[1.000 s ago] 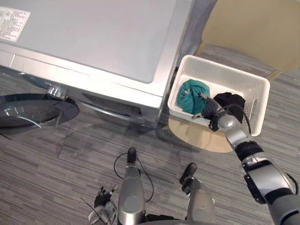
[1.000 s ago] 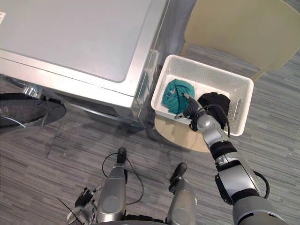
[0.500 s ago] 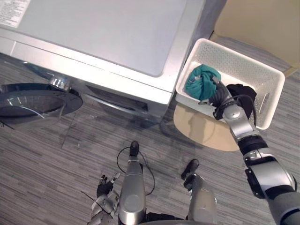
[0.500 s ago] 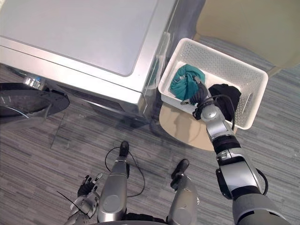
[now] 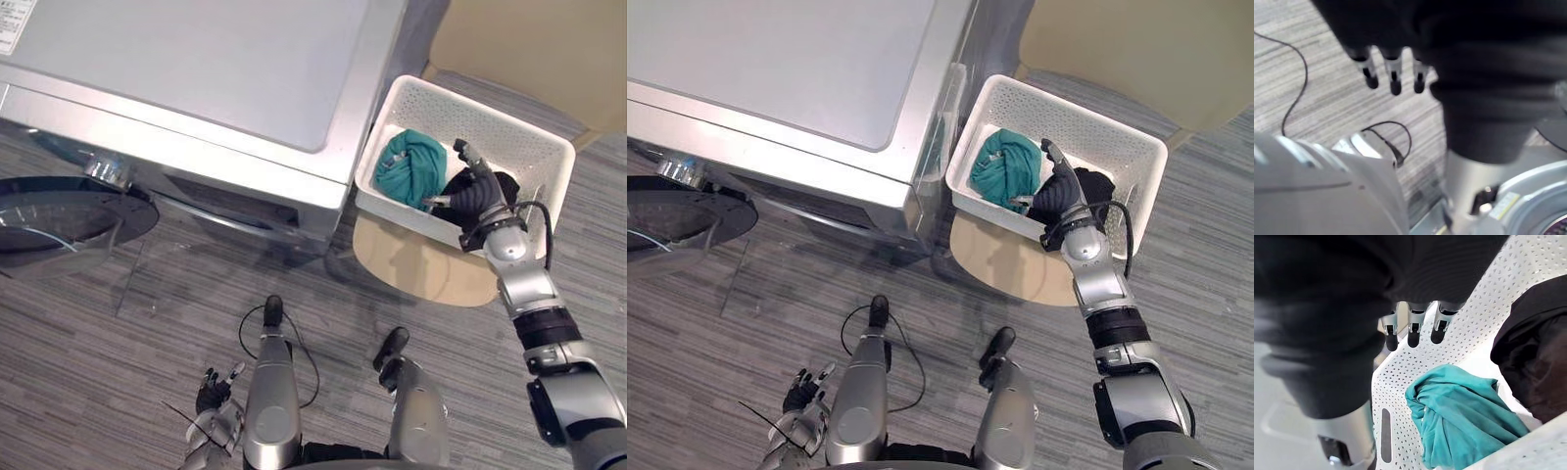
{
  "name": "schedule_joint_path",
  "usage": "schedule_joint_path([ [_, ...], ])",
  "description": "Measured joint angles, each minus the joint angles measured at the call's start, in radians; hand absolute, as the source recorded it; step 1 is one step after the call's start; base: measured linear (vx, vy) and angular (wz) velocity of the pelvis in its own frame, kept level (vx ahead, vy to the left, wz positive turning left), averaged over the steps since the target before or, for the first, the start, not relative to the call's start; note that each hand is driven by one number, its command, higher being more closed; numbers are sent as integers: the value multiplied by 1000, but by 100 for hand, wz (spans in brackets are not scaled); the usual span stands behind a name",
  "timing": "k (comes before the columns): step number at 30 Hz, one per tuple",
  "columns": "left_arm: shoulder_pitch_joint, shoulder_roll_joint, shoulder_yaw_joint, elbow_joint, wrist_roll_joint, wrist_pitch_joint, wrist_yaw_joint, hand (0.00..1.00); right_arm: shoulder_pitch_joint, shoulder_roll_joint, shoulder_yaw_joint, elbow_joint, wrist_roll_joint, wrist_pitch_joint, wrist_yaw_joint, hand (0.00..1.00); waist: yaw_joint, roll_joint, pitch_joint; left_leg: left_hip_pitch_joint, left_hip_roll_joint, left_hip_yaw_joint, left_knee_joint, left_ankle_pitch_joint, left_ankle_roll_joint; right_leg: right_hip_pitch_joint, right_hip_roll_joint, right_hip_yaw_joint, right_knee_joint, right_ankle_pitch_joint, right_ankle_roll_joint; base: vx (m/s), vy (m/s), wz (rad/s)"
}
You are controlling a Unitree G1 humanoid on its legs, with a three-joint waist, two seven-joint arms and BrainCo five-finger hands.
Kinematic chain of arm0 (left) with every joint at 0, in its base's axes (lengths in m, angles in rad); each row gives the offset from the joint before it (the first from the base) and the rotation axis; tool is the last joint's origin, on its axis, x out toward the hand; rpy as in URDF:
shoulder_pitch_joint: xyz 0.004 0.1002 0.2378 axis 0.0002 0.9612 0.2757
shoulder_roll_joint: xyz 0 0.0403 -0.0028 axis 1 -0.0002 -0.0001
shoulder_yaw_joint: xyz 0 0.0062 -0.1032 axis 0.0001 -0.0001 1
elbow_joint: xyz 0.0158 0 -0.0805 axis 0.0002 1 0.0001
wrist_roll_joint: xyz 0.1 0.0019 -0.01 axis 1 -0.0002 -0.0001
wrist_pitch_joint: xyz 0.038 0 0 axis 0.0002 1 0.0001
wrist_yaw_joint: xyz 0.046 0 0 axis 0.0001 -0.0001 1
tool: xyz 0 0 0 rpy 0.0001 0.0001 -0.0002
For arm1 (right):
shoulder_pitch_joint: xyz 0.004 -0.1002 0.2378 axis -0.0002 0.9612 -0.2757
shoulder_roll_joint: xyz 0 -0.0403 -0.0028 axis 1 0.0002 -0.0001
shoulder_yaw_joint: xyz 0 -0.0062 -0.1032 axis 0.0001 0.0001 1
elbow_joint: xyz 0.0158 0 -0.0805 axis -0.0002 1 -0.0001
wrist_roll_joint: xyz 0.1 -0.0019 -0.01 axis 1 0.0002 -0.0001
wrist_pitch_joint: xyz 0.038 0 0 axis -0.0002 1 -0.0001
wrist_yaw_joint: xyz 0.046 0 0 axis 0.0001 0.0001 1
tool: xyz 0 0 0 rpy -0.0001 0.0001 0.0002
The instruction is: Pick up the laundry basket with both hands and put the clothes into the washing machine.
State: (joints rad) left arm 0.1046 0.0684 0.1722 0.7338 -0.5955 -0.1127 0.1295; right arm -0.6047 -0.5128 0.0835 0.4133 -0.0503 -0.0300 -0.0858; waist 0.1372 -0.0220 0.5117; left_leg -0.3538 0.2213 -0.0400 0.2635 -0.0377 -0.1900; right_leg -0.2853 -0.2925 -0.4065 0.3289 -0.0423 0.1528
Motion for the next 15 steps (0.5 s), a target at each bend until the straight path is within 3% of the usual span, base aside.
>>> schedule_joint_path([
  [4, 2, 9, 1, 1, 0, 0, 0, 0, -21, -8, 0, 16, 0, 0, -2, 0, 6, -15, -2, -7, -1, -3, 0, 0, 0, -2, 0, -3, -2, 0, 0, 5, -4, 2],
  [11, 3, 13, -3, 3, -1, -2, 1, 0, -247, -65, 13, 271, 0, 15, -19, 0, 17, -15, -2, -68, -8, -40, 16, 1, 0, -33, -3, -30, -1, 1, -1, 7, -6, 8],
  [15, 2, 12, -6, 4, -8, -7, 3, 0, -342, -81, 12, 395, 42, 19, -41, 0, 44, -14, -2, -88, -11, -46, 19, 1, 0, -38, -2, -39, -14, 1, 0, 15, -6, 7],
])
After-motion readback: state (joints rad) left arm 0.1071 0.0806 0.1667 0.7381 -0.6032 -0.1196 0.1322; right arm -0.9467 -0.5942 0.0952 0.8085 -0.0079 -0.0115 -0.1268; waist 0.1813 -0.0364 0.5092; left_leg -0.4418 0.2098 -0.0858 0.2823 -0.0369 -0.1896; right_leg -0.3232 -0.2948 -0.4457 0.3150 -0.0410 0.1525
